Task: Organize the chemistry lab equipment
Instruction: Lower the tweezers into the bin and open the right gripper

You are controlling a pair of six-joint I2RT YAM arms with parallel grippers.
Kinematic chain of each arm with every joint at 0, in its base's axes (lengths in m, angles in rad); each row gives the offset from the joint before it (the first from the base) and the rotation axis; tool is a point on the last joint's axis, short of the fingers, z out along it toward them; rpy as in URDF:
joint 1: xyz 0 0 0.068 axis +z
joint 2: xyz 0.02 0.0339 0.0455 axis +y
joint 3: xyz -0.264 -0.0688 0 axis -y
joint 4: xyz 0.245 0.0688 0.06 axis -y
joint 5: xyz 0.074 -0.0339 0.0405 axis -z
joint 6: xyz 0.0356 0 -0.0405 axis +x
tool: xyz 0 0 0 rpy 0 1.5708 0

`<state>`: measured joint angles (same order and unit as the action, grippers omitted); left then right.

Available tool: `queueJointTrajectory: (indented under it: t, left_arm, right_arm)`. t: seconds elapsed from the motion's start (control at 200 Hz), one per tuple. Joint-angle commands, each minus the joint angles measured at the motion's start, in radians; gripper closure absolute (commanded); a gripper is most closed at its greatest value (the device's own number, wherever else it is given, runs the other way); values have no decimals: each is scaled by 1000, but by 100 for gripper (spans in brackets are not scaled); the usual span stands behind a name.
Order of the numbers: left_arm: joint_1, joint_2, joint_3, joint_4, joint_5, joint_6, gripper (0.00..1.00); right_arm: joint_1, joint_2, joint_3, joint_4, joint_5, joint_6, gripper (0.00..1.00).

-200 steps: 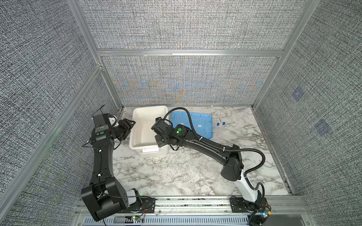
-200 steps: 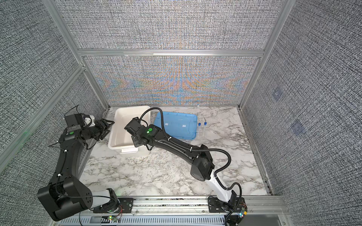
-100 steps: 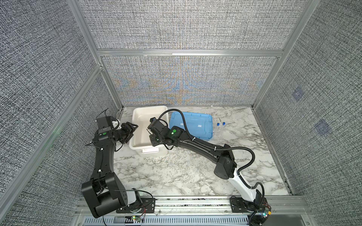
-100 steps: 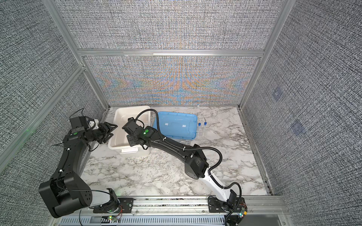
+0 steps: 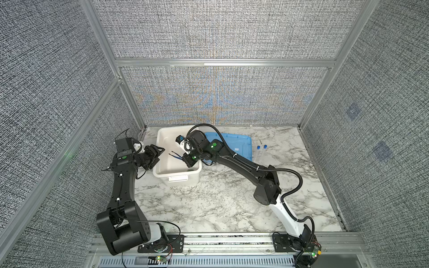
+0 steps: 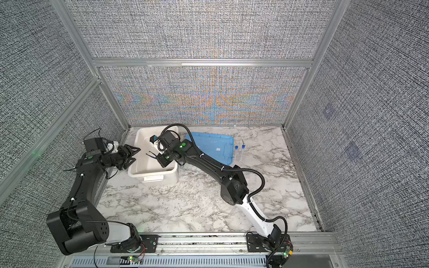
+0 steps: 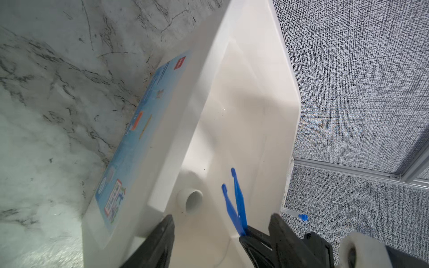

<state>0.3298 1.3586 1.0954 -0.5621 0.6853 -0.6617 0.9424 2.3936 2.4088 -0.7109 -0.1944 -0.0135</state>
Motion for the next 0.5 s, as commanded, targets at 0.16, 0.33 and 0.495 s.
queueJointTrajectory:
  t: [0.16,0.33,0.495]
  left_arm:
    - [2,2,-2,4,-8,14,33]
    - [3,-9,-41,30,9,4,33]
    - [3,-25,-43,35,2,1,33]
  right_arm:
    - [-1,28,38,-64,-55,-263,100]
    - [-1,65,105,-115,-77,-368,100]
    - [-1,92,135,-129,-82,-394,100]
